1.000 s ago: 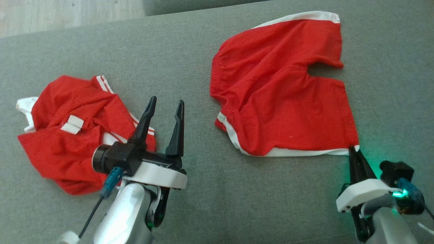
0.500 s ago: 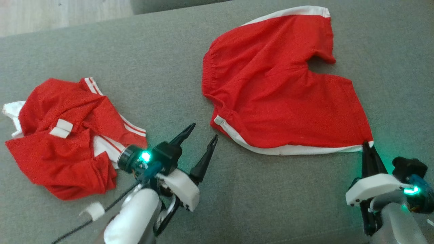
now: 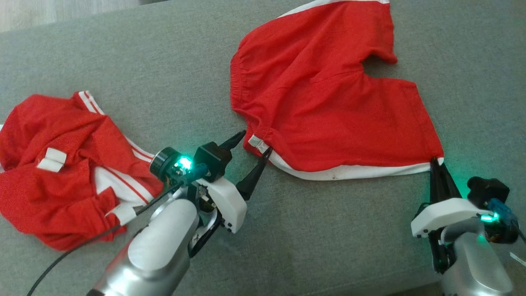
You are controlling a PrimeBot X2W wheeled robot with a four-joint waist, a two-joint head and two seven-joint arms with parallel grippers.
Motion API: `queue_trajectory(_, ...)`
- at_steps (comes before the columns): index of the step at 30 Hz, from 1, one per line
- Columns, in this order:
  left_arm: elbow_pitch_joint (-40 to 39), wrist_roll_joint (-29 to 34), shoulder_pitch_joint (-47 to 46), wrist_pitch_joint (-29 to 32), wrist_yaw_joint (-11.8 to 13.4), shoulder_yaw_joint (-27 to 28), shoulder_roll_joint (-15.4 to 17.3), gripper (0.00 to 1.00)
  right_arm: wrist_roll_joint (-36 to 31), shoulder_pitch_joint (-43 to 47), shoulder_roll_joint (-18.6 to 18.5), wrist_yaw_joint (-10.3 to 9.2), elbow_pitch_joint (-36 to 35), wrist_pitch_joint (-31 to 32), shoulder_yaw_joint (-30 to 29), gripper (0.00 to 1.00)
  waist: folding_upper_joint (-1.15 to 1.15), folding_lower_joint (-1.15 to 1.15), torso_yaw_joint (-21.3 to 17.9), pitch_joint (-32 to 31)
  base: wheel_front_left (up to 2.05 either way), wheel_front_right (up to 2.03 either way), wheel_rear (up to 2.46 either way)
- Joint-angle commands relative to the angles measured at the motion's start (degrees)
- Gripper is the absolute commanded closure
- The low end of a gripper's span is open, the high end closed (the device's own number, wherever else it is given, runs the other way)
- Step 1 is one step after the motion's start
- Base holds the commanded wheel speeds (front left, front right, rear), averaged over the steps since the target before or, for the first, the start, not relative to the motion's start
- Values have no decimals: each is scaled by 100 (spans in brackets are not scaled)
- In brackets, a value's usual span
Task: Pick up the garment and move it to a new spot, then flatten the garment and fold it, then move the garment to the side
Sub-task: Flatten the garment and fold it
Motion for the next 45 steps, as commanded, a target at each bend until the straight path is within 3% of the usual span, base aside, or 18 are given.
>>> queue_trajectory(1,-133,-53,-255,-6,-29,104,115,0,41,-99,-36,-4,-74,-52,145,100,0,0,-7,2,0,0,0)
queue_trajectory(3,-96,-151,-310,-2,-30,-6,149,0,43,-119,-36,-4,-56,-58,162,100,0,0,-19,7,0,0,0)
queue_trajectory(4,-89,-204,-336,4,-30,-76,171,46,42,-129,-36,-4,-47,-61,172,100,0,0,-24,7,0,0,0)
queue_trajectory(5,-98,-249,-364,-12,-30,-159,201,100,41,-139,-36,-4,-38,-63,181,100,0,0,-30,7,0,0,0)
queue_trajectory(18,-241,-577,-404,-459,-27,-453,432,100,0,-141,-36,-4,-311,-77,-79,100,0,0,129,-221,0,0,0)
queue_trajectory(25,-495,-601,-323,-673,131,-345,556,100,210,-160,-36,-4,-687,-78,-168,100,0,0,198,-389,0,0,0)
queue_trajectory(32,-1012,-640,-388,-884,393,-71,691,100,736,-297,-36,-4,-1473,44,-36,100,0,0,152,-564,0,0,0)
queue_trajectory(37,-1461,-798,-640,-909,507,199,663,100,941,-580,-36,-4,-2331,457,26,100,0,0,128,-733,0,0,0)
queue_trajectory(45,-1506,-888,-1264,-947,633,569,629,100,1211,-1279,-36,-4,-3052,1097,-56,100,0,0,121,-1079,0,0,0)
